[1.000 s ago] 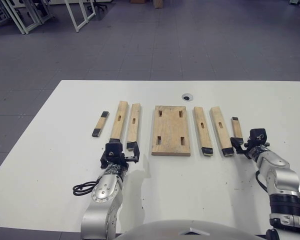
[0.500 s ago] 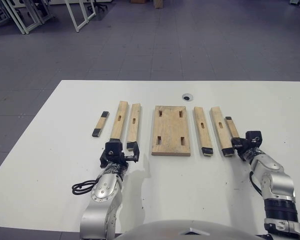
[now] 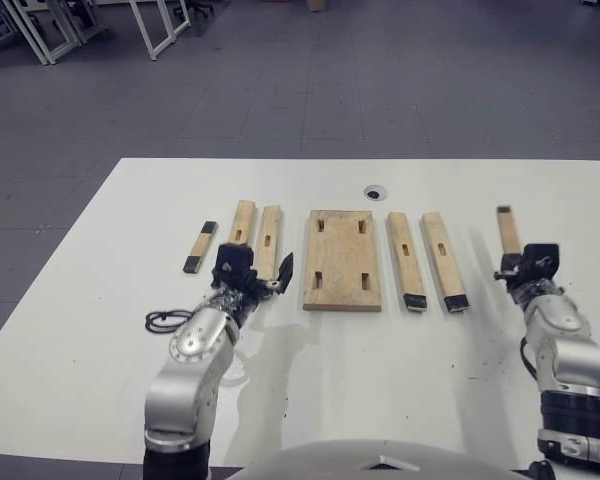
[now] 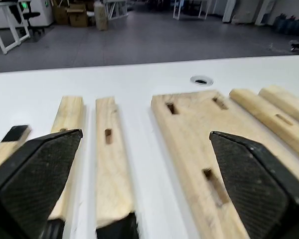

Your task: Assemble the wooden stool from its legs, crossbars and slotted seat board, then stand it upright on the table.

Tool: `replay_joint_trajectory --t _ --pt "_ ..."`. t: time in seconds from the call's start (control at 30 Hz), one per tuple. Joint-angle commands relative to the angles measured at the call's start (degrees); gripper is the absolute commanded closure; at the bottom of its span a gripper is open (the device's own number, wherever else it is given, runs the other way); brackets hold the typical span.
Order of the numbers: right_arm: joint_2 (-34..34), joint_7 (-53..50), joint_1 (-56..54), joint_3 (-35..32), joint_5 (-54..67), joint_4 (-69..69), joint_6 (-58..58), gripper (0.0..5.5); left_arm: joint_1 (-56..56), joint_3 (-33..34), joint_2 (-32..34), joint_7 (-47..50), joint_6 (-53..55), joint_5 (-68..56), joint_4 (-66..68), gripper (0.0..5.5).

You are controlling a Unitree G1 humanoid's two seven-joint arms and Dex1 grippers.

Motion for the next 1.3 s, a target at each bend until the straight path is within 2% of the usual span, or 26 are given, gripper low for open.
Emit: replay_joint_trajectory --t 0.03,0.17,0.27,0.4,0.63,0.8,1.1,1.3 --pt "3.6 4.7 -0.9 9.2 1.1 -7.7 -3.3 4.19 -13.7 11.9 -5.3 -1.4 14.5 -18.8 8.7 0.79" --pt "6.7 10.8 1.6 21.0 0.2 -10.5 -9.6 4.19 -23.0 22.3 -7.1 -3.7 28.6 -39.9 21.6 0.79" --pt "7.3 12.6 1.7 25.0 -1.1 -10.9 -11.7 4.19 -26.3 26.2 -6.0 -2.6 34.8 -47.9 28.7 0.79" --pt "8.2 12.5 1.2 26.4 -1.6 -11.0 -11.9 4.19 -26.9 26.3 -4.9 -0.5 35.2 -49.6 31.7 0.79" --pt "11.7 12.2 1.7 32.5 -2.7 -15.1 -9.7 4.19 -28.0 21.8 -4.4 -0.8 30.4 -46.6 35.1 0.79" --pt "11.7 12.9 3.4 35.0 -2.7 -16.0 -9.2 4.19 -29.3 20.4 -4.1 -1.2 27.8 -46.3 37.4 0.79" --pt "11.2 12.7 3.9 34.7 -2.9 -16.2 -8.7 4.19 -29.2 22.7 -2.2 -0.3 28.4 -51.7 36.5 2.44" --pt "11.2 12.6 4.2 35.1 -2.9 -16.8 -8.4 4.19 -29.5 22.0 -2.2 1.0 26.0 -51.2 36.6 3.26"
